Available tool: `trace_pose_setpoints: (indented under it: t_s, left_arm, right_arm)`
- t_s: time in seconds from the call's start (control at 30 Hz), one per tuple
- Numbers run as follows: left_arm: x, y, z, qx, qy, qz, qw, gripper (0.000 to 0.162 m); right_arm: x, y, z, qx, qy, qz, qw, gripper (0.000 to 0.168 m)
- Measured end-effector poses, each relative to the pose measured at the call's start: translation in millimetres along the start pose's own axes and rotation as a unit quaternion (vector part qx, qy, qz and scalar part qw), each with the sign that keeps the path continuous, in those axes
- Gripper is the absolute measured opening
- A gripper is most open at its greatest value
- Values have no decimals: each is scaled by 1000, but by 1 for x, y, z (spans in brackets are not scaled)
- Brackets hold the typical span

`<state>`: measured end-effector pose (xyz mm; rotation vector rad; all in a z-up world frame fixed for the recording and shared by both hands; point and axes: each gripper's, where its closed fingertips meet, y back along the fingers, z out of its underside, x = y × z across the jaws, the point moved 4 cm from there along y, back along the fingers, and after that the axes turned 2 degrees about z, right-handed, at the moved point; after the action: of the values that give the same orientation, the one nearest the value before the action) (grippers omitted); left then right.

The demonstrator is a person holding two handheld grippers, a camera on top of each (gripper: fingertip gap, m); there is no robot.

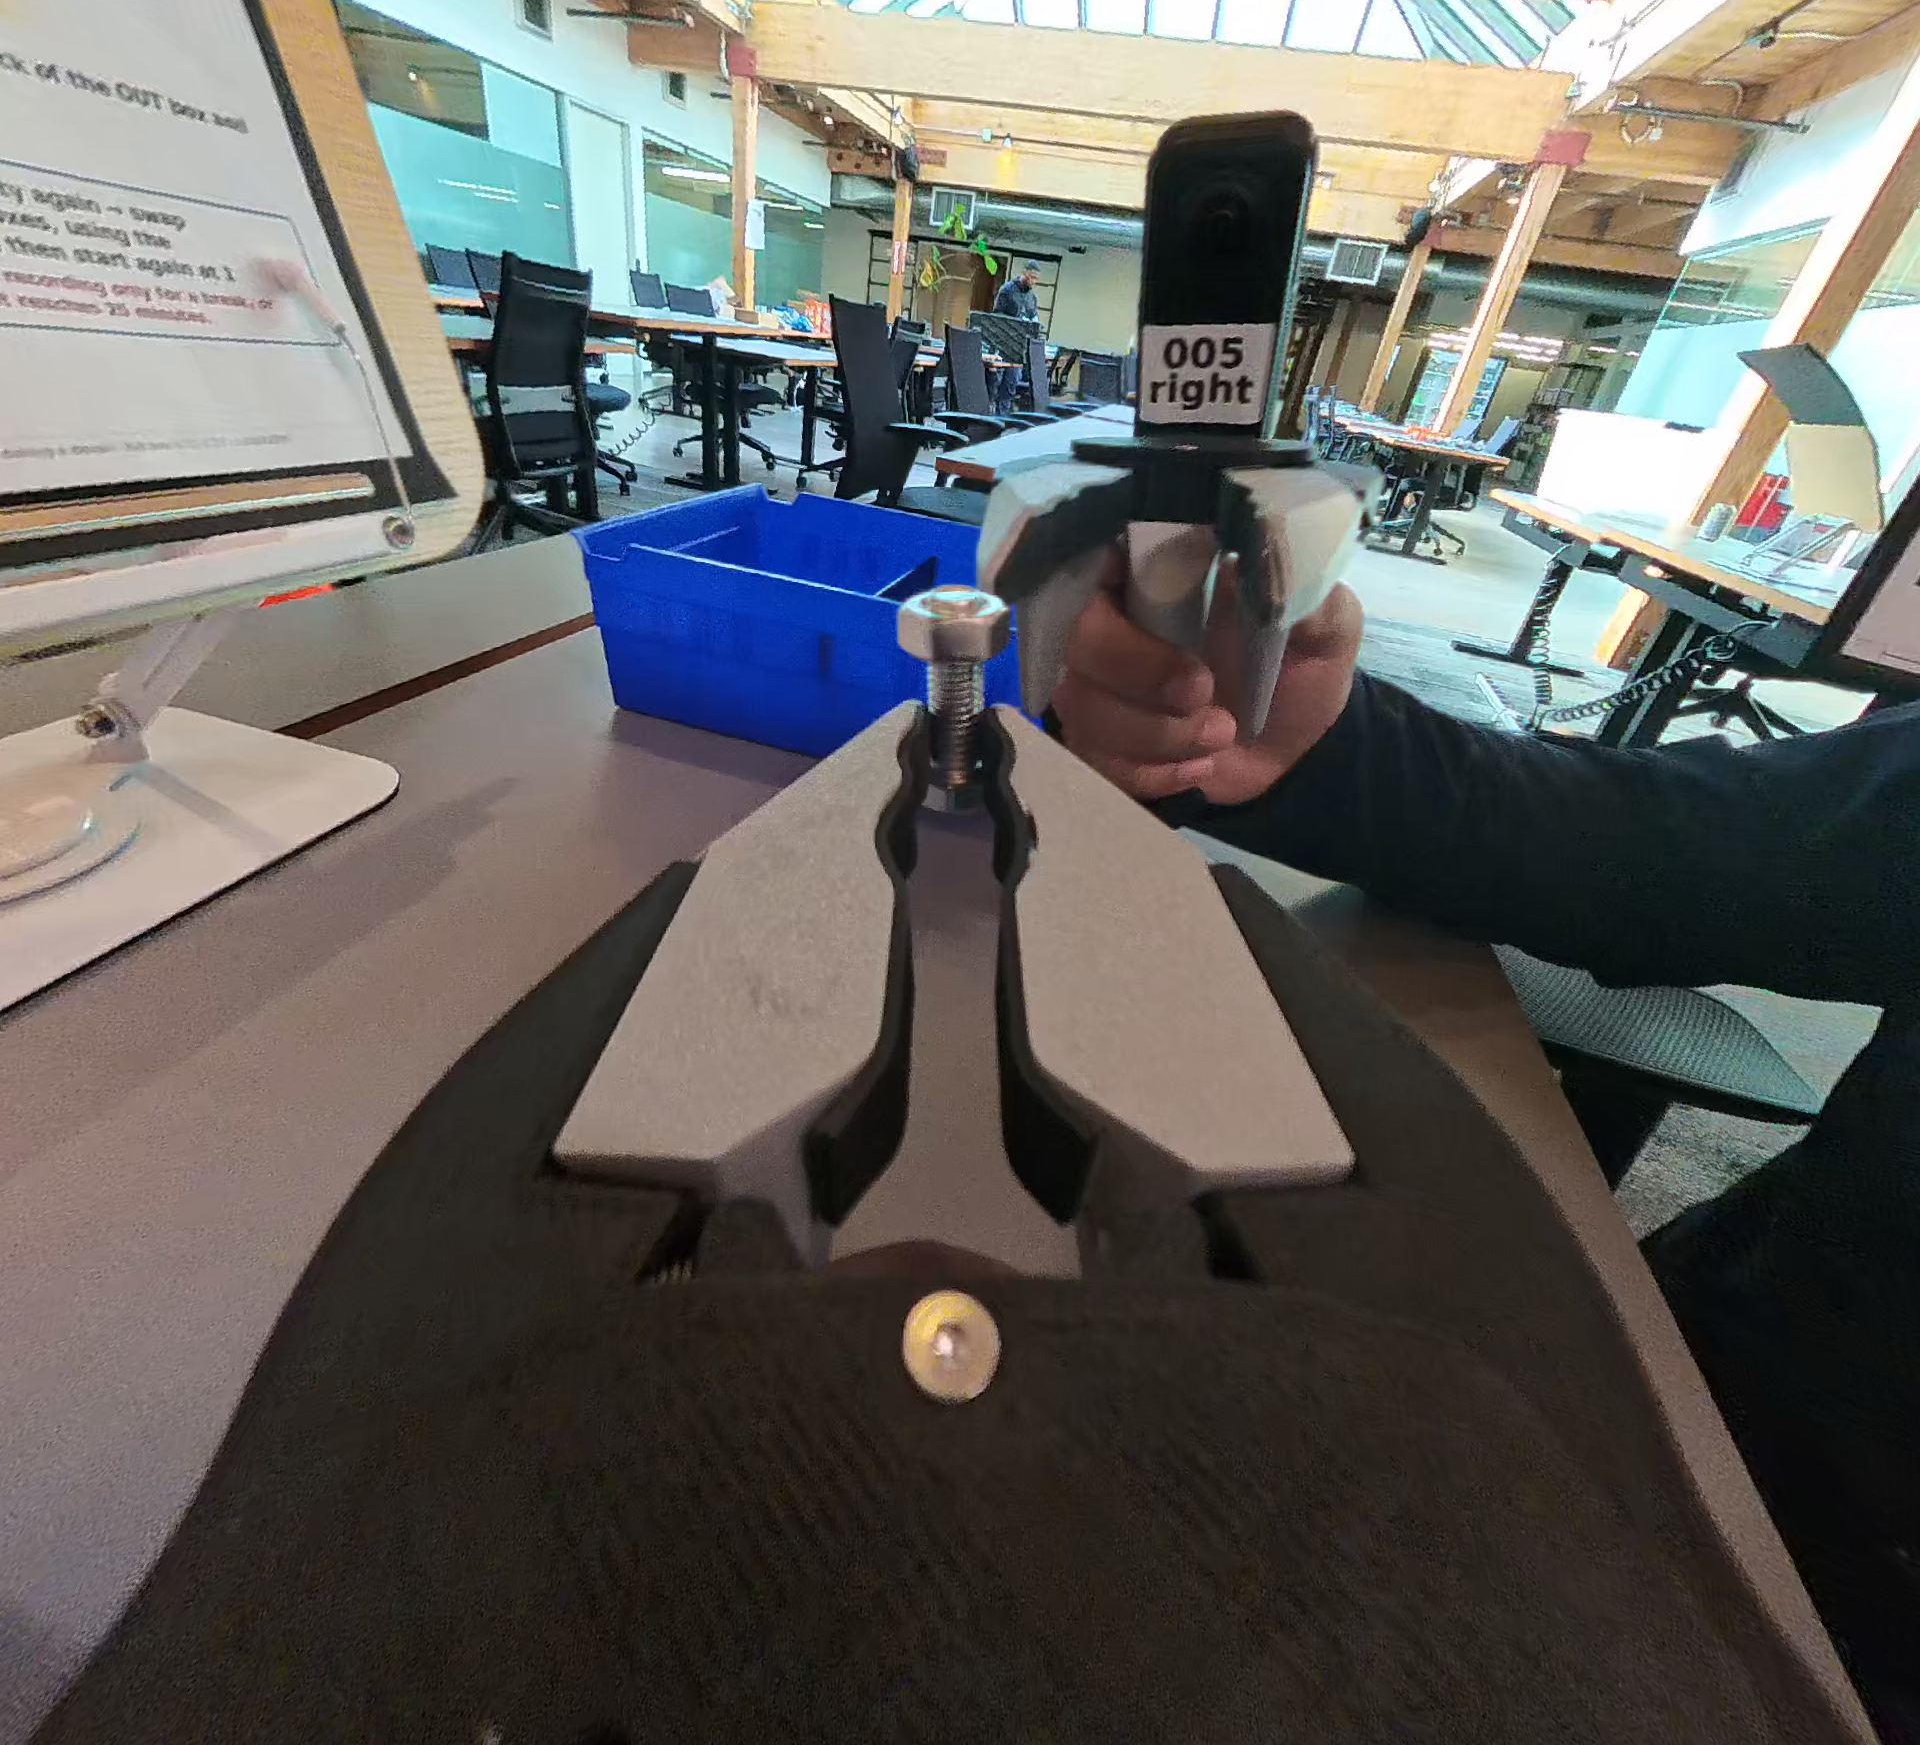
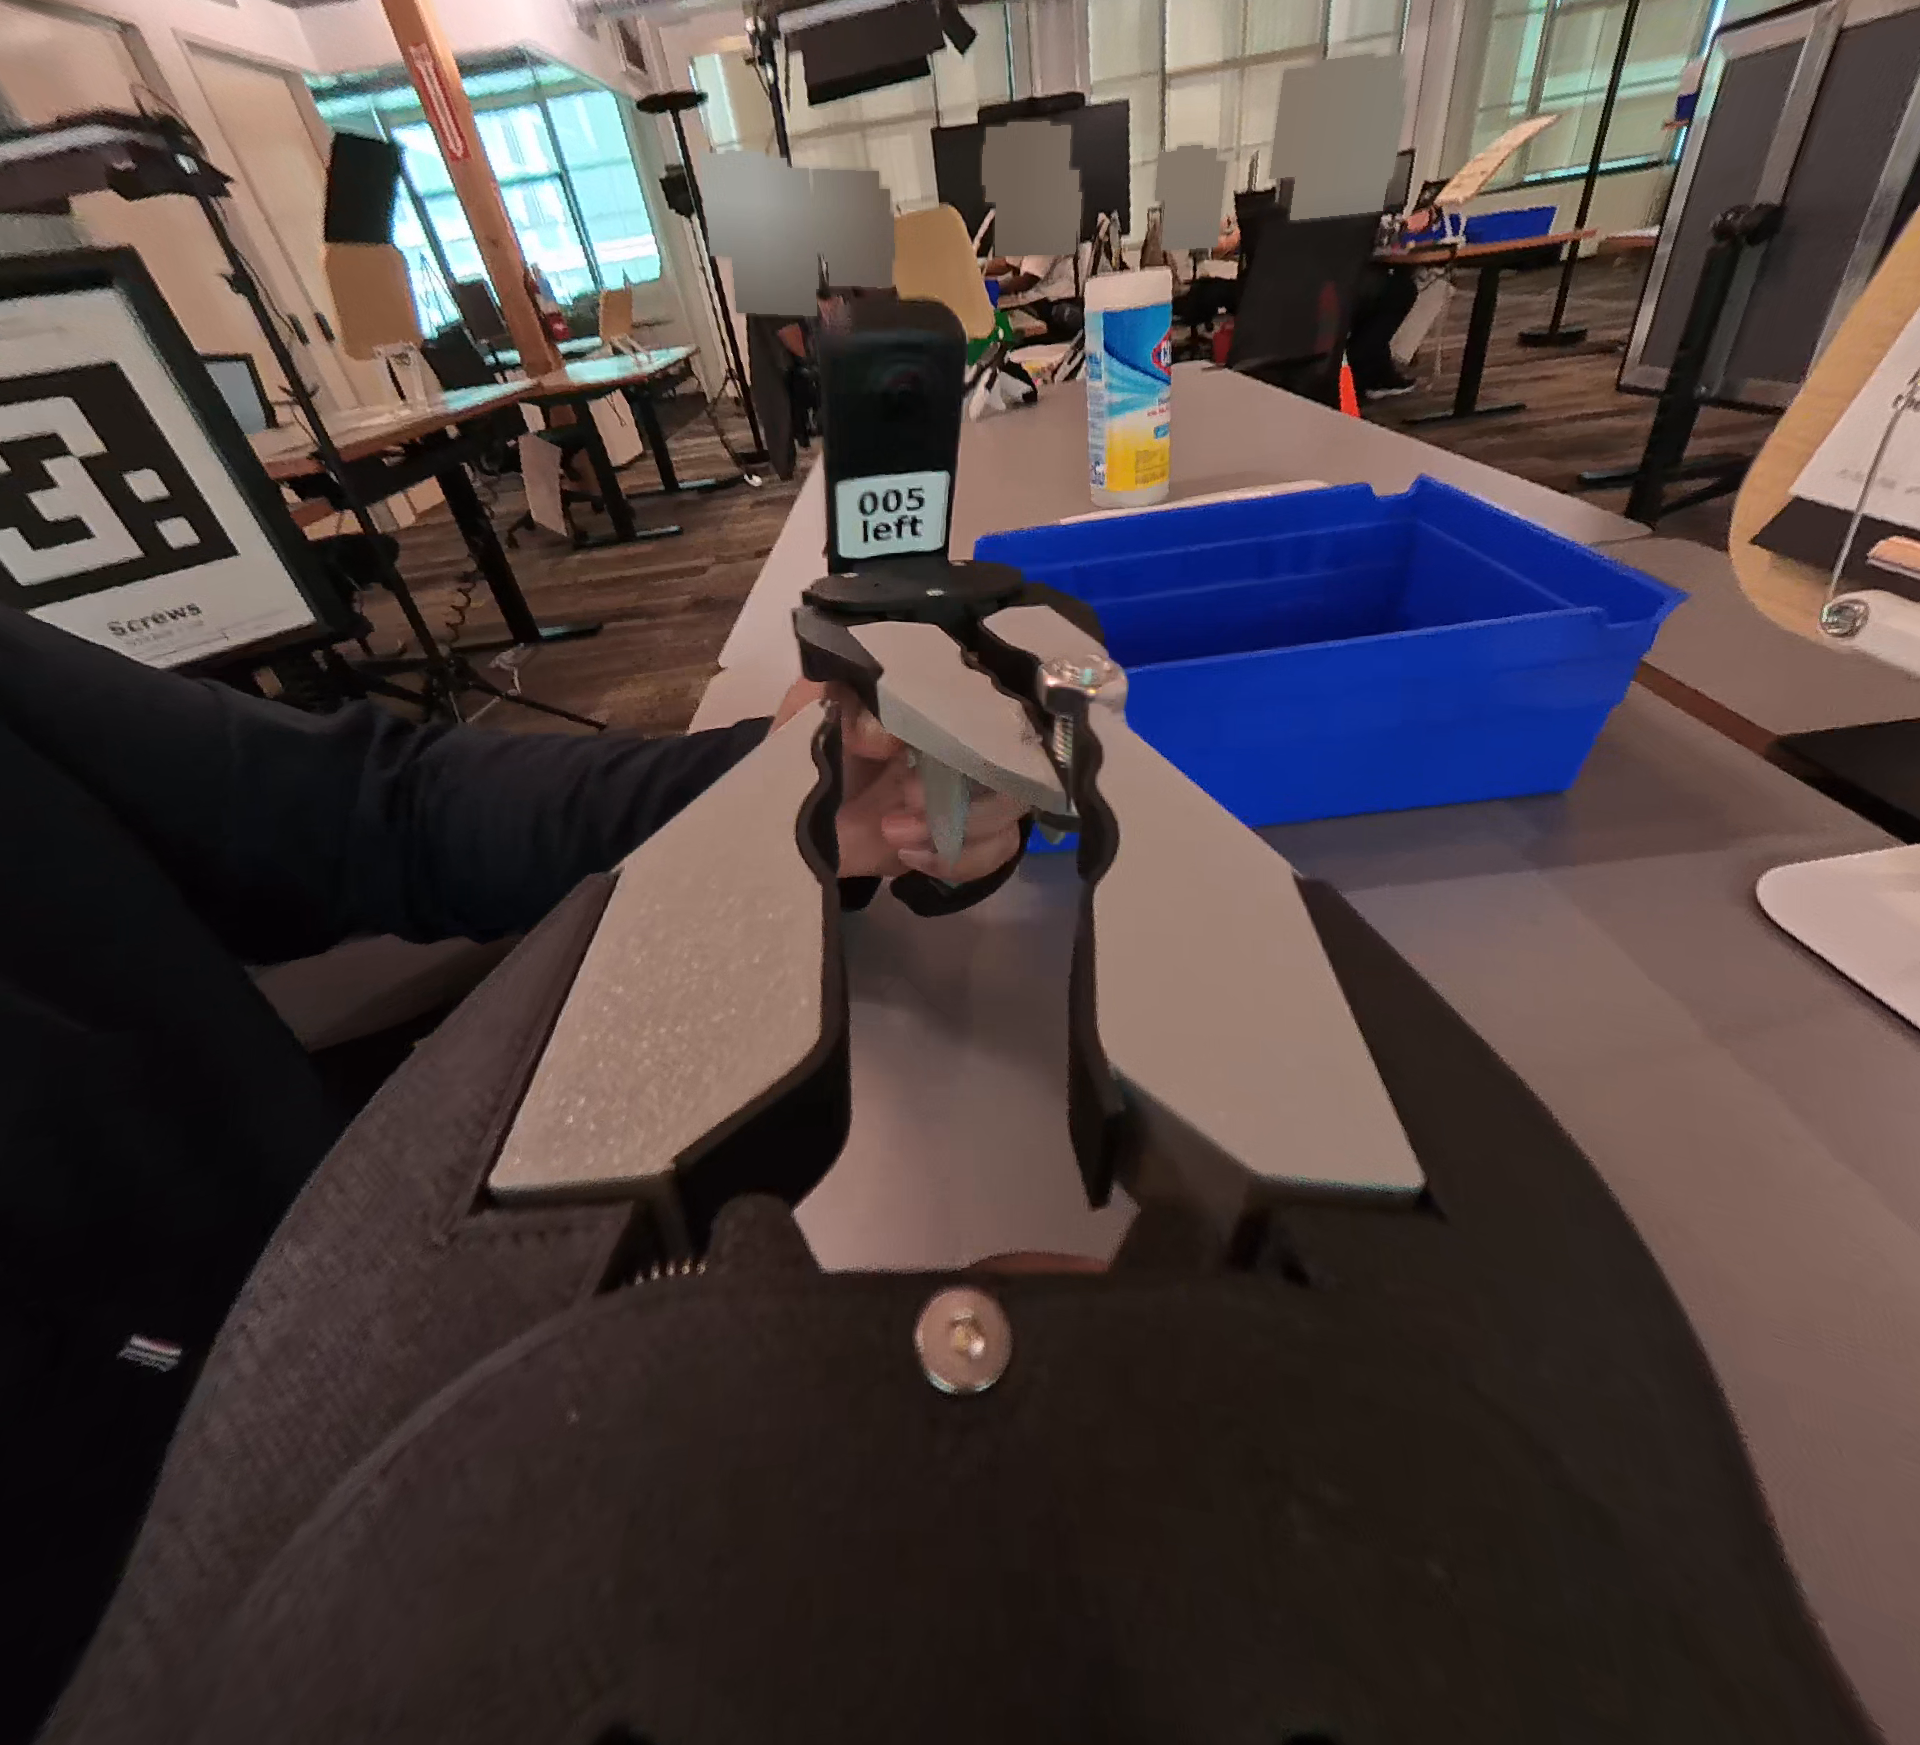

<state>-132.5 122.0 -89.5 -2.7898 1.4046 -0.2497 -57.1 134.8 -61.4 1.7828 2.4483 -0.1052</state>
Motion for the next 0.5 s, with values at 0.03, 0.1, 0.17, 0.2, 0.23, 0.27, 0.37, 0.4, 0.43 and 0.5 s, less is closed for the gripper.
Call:
trace_pose_setpoints:
  t_s: [0.03,0.1,0.17,0.2,0.23,0.27,0.37,0.4,0.43,0.5]
  left_arm:
    - [-3,1,1,-5,1,-4,1000,6]
    - [-3,-1,5,-16,-8,-9,1000,6]
    - [3,-7,9,-23,-7,3,1000,6]
    - [7,-10,10,-27,-8,10,1000,6]
    - [10,-12,11,-32,-11,16,999,6]
    - [13,-14,12,-34,-17,19,999,6]
    - [10,-11,8,-26,-23,5,999,6]
    - [6,-7,5,-16,-18,0,1000,6]
    - [2,-4,2,-5,-9,-7,1000,6]
    - [-9,3,0,1,10,-26,1000,6]
  right_arm:
    - [1,3,-3,10,-6,0,1000,42]
    - [6,4,-4,15,-19,8,1000,46]
    - [10,1,1,7,-26,15,1000,50]
    - [11,-1,4,1,-26,19,999,50]
    - [11,-4,6,-6,-26,22,999,51]
    - [11,-6,9,-12,-25,23,999,51]
    - [4,-10,12,-24,-23,4,999,48]
    - [4,-8,10,-22,-19,6,1000,48]
    - [4,-5,8,-18,-14,8,1000,46]
    - [0,2,-1,7,-13,-17,1000,26]
